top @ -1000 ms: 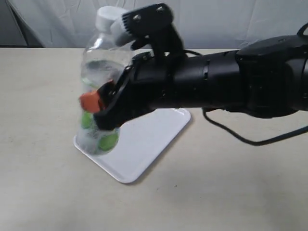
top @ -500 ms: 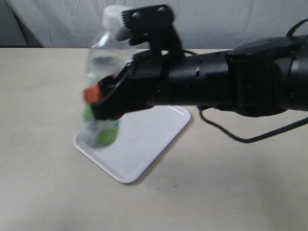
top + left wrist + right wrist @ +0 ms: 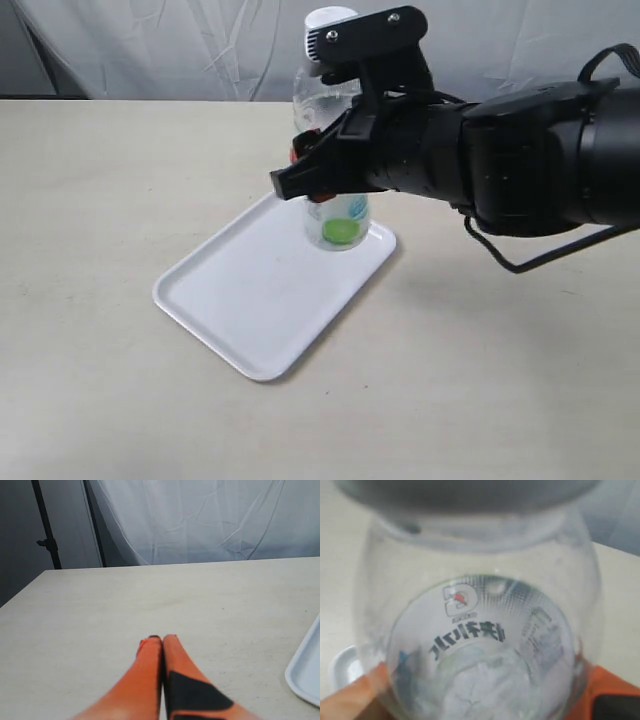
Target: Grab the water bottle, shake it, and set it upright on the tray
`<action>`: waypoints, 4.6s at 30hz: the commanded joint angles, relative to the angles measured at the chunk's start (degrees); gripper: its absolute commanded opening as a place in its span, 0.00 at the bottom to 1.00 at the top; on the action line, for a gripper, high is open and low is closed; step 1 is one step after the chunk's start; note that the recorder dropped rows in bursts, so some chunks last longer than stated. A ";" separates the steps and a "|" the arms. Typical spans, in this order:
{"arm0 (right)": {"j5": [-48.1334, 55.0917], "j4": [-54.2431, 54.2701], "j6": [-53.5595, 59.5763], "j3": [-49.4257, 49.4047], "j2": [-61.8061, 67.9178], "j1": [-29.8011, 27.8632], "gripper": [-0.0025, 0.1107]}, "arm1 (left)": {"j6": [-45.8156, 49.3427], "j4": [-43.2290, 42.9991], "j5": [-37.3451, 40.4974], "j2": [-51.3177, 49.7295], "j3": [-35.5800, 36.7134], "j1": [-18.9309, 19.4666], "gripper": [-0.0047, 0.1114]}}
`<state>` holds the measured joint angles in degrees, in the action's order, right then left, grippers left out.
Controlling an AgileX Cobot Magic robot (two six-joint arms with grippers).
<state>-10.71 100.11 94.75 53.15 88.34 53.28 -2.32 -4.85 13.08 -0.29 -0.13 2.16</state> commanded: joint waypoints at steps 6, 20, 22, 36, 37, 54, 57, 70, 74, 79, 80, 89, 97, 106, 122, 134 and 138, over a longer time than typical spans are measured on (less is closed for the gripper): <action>36.26 -0.16 5.77 0.63 1.00 0.47 0.01 | -0.22 -0.06 -0.18 0.29 0.13 0.01 0.04; 12.50 -0.16 0.77 0.63 1.23 0.47 0.01 | -0.22 -0.06 -0.18 0.29 0.13 0.01 0.04; 23.26 -0.16 2.09 0.63 1.45 0.47 0.01 | -0.22 -0.06 -0.18 0.29 0.13 0.01 0.04; 5.83 -0.16 7.23 0.63 3.30 0.47 0.01 | -0.22 -0.06 -0.18 0.29 0.13 0.01 0.04; 5.97 -0.50 7.23 0.63 3.30 0.47 0.01 | -0.22 -0.06 -0.18 0.29 0.13 0.01 0.04; 9.00 -2.97 7.10 9.43 17.89 0.47 0.01 | -0.22 -0.06 -0.18 0.29 0.13 0.01 0.04; 8.89 -0.16 7.10 9.43 18.12 0.47 0.01 | -0.22 -0.06 -0.18 0.29 0.13 0.01 0.04; 10.71 -0.16 7.10 9.43 18.12 0.47 0.56 | -0.22 -0.06 -0.18 0.29 0.13 0.01 0.04; 9.69 -0.16 7.10 9.43 18.12 0.47 0.94 | -0.22 -0.06 -0.18 0.29 0.13 0.01 0.04; 9.44 -0.16 7.23 9.43 18.12 0.47 0.94 | -0.22 -0.06 -0.18 0.29 0.13 0.01 0.04; 8.58 -0.16 7.23 9.43 18.12 0.47 0.94 | -0.22 -0.06 -0.18 0.29 0.13 0.01 0.04; 0.60 -0.16 7.23 9.43 12.57 0.47 0.94 | -0.22 -0.06 -0.18 0.29 0.13 0.01 0.04; 12.14 -0.16 7.23 9.43 4.85 0.47 0.94 | -0.22 -0.06 -0.18 0.29 0.13 0.01 0.04; 11.21 -0.16 7.23 9.43 -4.27 0.47 0.94 | -0.22 -0.06 -0.18 0.29 0.13 0.01 0.04; -9.74 -0.16 5.78 3.97 -22.71 0.47 0.12 | -0.22 -0.06 -0.18 0.29 0.13 0.01 0.04; -22.85 -0.16 6.93 -15.74 -40.55 0.47 0.02 | -0.22 0.13 -0.18 0.29 0.13 0.01 0.04; -17.04 -0.16 6.98 -25.27 -46.54 0.47 0.02 | -0.22 0.04 -0.18 0.29 0.13 0.01 0.04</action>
<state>-28.95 100.22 101.53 31.19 43.81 53.85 -2.32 -4.85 13.08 -0.29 -0.13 2.16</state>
